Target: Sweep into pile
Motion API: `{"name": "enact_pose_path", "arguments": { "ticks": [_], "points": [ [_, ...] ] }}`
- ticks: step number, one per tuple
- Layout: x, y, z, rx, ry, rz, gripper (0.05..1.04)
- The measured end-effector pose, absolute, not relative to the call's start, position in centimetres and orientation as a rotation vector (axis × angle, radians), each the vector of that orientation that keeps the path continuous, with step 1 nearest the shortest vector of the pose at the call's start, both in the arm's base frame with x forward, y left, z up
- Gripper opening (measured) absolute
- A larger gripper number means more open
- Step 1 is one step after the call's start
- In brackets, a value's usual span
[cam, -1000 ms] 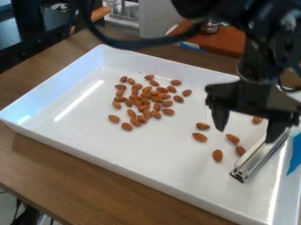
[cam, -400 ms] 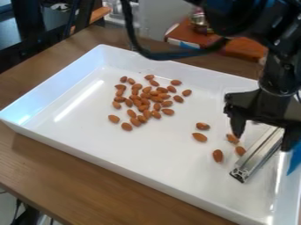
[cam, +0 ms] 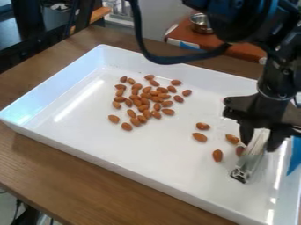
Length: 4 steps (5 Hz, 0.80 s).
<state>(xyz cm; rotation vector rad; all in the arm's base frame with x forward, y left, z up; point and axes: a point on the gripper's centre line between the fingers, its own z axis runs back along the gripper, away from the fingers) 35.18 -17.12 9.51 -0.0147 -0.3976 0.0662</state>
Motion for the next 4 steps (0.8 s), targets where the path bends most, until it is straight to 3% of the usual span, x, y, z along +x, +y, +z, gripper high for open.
{"name": "enact_pose_path", "arguments": {
  "ticks": [1,4],
  "points": [
    [35.5,-16.7,9.6,-0.013,-0.408,0.071,0.338],
    [37.1,-11.2,9.1,-0.019,-0.408,0.071,0.338]
  ]
}}
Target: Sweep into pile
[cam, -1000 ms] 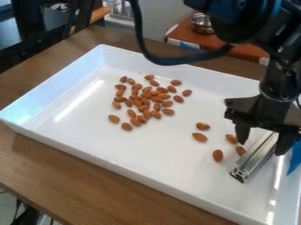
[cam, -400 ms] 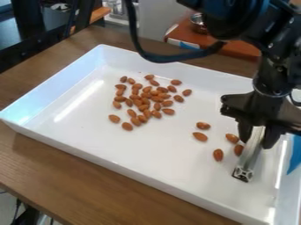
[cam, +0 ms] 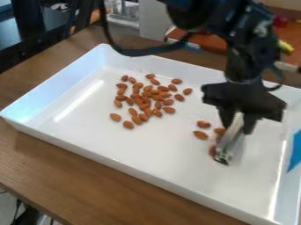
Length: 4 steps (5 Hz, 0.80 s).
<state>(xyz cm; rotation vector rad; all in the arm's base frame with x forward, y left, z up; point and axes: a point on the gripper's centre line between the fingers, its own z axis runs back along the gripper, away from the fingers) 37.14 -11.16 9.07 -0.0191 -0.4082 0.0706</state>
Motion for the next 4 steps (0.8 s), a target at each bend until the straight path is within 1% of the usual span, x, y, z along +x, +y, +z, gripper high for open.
{"name": "enact_pose_path", "arguments": {
  "ticks": [1,2,3,4],
  "points": [
    [37.4,-8.8,9.0,-0.033,-0.4,0.078,0.338],
    [37.8,-5.4,9.0,-0.027,-0.397,0.081,0.338],
    [37.9,-3.3,8.9,0.009,-0.397,0.085,0.338],
    [37.7,-1.2,8.9,0.095,-0.382,0.057,0.338]
  ]
}}
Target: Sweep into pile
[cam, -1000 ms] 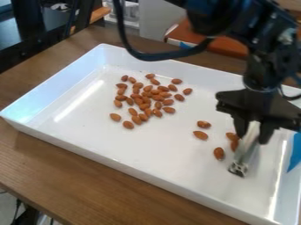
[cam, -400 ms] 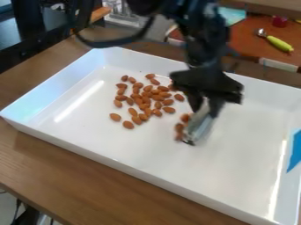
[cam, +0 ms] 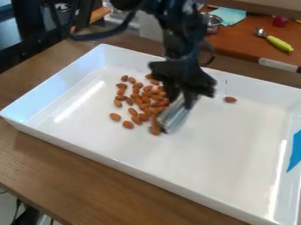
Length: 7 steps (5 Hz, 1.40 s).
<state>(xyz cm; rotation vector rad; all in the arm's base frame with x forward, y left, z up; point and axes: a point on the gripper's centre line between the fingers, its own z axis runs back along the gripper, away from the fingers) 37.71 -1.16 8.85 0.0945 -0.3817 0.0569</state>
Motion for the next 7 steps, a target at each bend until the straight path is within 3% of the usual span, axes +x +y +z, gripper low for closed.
{"name": "enact_pose_path", "arguments": {
  "ticks": [2,3,4,5,7],
  "points": [
    [38.0,2.9,8.6,0.349,-0.346,0.091,0.337],
    [38.0,6.0,8.2,0.565,-0.285,0.144,0.337],
    [38.2,7.9,7.7,0.717,-0.249,0.183,0.337],
    [38.1,8.5,7.8,0.77,-0.252,0.209,0.338],
    [35.5,6.6,9.1,0.549,-0.247,0.329,0.337]
  ]
}}
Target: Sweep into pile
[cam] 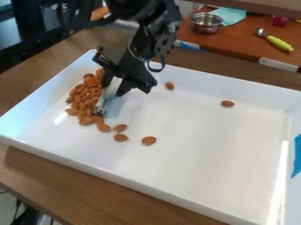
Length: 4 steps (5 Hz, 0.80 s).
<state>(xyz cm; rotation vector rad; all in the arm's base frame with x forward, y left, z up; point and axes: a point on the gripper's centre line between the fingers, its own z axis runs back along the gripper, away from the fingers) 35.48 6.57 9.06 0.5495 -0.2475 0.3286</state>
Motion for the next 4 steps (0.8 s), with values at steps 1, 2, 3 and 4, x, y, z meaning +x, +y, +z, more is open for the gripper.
{"name": "enact_pose_path", "arguments": {
  "ticks": [1,2,3,4],
  "points": [
    [36.4,5.1,10.6,0.535,-0.268,0.428,0.338],
    [37.2,3.6,11.2,0.527,-0.359,0.516,0.337],
    [36.9,1.7,11.6,0.406,-0.41,0.49,0.337],
    [35.4,-1.1,11.5,0.341,-0.297,0.47,0.337]
  ]
}}
